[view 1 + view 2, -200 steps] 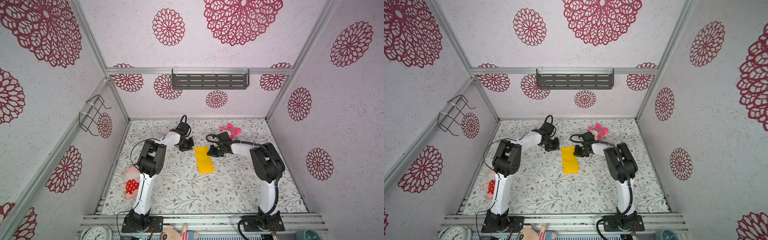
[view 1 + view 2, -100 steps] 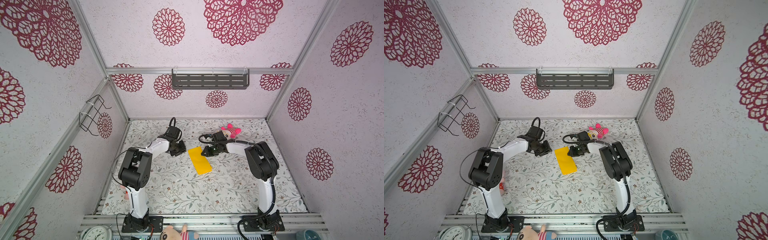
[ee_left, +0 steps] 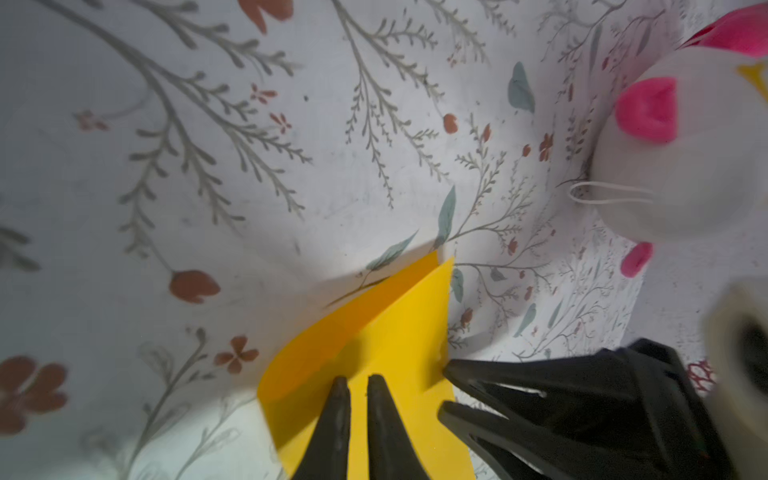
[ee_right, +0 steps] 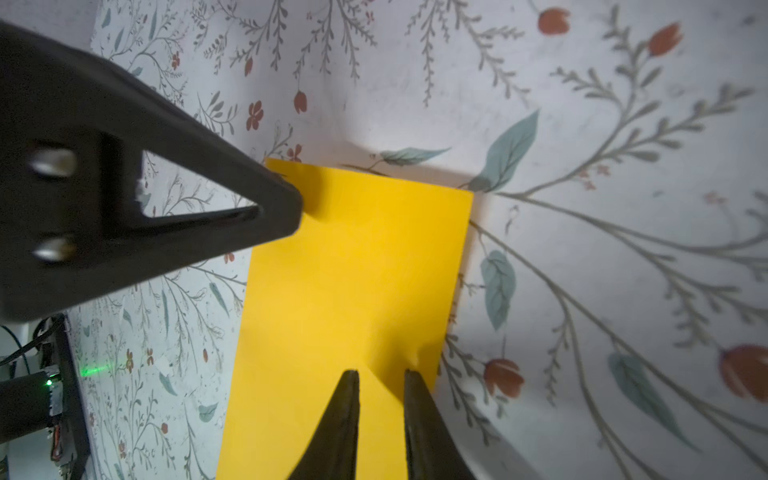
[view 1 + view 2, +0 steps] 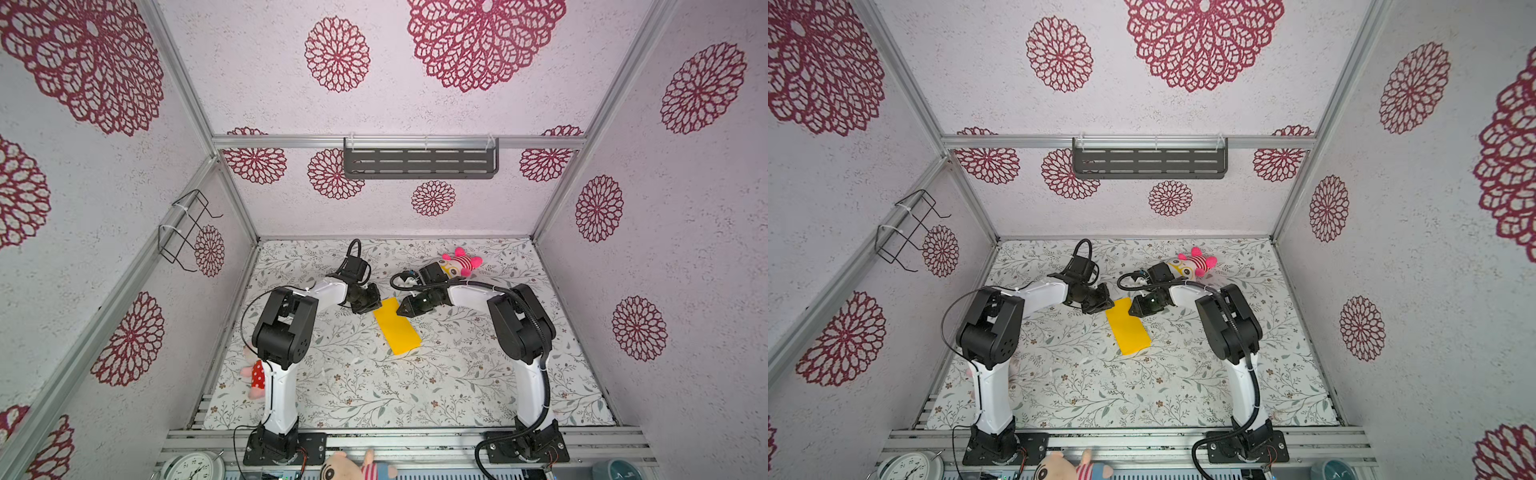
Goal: Fold a paper plane with a square sheet of paper (pick it up from the middle)
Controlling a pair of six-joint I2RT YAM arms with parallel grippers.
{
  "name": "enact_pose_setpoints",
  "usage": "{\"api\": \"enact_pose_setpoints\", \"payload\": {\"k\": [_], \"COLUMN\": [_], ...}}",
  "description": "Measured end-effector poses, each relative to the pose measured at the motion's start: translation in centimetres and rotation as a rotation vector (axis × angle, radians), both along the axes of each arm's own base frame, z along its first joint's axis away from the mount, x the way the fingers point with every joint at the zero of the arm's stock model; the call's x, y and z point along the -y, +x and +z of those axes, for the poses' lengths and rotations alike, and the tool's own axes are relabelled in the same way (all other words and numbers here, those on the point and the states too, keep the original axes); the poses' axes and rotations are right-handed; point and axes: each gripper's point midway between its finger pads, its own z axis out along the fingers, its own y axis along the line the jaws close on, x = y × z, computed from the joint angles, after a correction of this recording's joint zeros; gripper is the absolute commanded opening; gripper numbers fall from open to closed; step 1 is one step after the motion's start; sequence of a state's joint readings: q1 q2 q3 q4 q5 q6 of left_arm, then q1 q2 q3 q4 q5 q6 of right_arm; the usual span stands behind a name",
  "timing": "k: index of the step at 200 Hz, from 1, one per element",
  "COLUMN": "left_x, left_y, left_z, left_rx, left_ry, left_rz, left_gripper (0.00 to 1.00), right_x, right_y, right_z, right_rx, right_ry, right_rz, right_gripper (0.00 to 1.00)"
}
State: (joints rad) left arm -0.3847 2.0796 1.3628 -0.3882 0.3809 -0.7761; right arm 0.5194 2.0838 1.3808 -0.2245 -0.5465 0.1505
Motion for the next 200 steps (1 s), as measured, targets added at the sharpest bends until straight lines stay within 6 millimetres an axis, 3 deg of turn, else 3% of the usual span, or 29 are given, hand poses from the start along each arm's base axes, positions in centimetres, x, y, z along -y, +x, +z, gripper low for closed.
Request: {"api": "enact_pose_setpoints", "payload": {"k": [50, 86, 104, 156, 200], "left_x": [-0.2, -0.6, -0.7, -1.5, -2.1], "left_y": [-0.6, -0.5, -0.5, -1.6, -3.0], "left_z": [-0.7, -1.0, -1.0, -0.9, -0.9], "left_rx": [-0.027, -0.022, -0.016, -0.023, -0.051], "left_ry": [0.018, 0.043, 0.042, 0.062, 0.066], "left_rz": [-0.002, 0.01, 0.012, 0.03, 0.043], "left_gripper": [0.09, 0.08, 0.08, 0.08, 0.09], "right_x": [-0.4, -1.6, -1.5, -0.2, 2.1], "right_y": [-3.6, -8.3, -9.6, -9.3, -6.7], "right_z": [2.1, 0.3, -0.6, -1.1, -1.2], "right_rx": [-0.048, -0.156, -0.197, -0.191, -0.115], "right_ry": [0.005, -0.024, -0.05, -0.127, -0.211], "right_rz": [-0.108, -0.142, -0.154, -0.188, -0.248], "right_gripper": [0.25, 0.25, 0.26, 0.29, 0.29]}}
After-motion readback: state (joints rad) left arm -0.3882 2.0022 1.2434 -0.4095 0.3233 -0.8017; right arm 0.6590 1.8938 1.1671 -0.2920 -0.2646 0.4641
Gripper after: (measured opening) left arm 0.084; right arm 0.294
